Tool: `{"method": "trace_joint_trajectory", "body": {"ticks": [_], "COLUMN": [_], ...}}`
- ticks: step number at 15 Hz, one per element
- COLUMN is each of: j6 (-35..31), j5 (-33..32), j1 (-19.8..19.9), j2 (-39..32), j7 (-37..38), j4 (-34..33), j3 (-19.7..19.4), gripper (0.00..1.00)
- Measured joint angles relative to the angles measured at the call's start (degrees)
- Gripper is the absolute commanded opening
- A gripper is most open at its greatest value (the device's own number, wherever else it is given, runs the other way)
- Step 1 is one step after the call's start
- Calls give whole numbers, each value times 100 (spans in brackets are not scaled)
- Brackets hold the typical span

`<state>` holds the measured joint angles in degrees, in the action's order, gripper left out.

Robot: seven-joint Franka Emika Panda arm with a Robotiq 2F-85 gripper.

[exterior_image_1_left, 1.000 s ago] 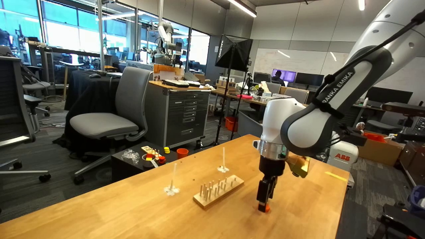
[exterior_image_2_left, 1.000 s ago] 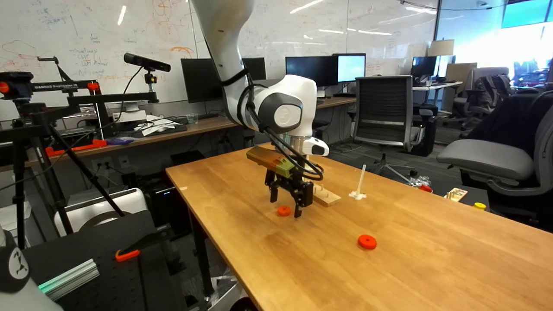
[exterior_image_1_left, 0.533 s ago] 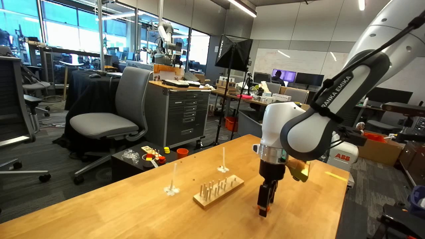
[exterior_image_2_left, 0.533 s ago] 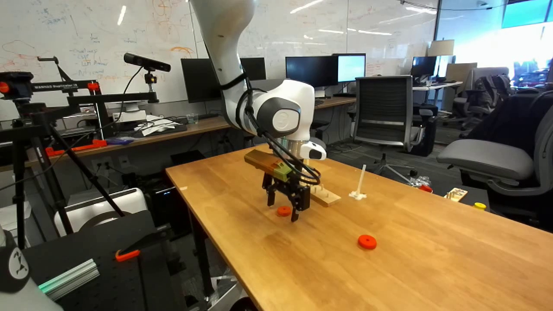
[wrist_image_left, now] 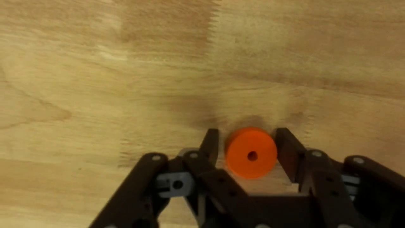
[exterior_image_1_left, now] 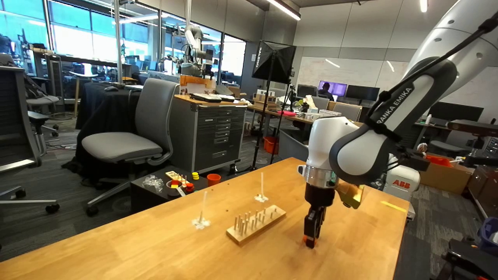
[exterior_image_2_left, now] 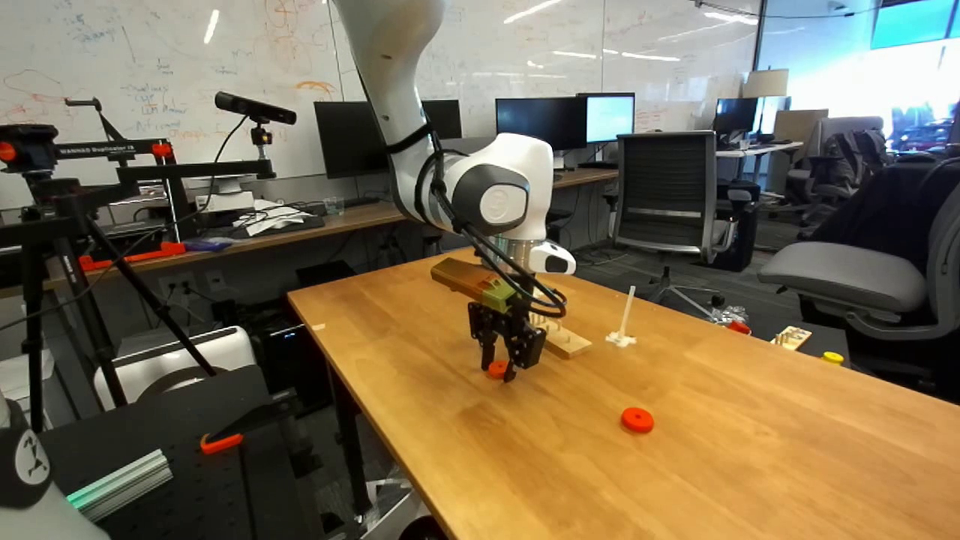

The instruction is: Put one of the orange rings on the wooden object

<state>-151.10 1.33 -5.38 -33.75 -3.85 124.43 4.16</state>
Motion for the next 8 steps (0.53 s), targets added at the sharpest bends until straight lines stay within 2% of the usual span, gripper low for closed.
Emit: {"method": "trace_joint_trajectory", "body": {"ticks": [8], "j6": [-128], "j5": [-1], "j1": [1], "j2": [109], "j7": [7], "j4": [55], "j3": [31], "gripper": [17]}}
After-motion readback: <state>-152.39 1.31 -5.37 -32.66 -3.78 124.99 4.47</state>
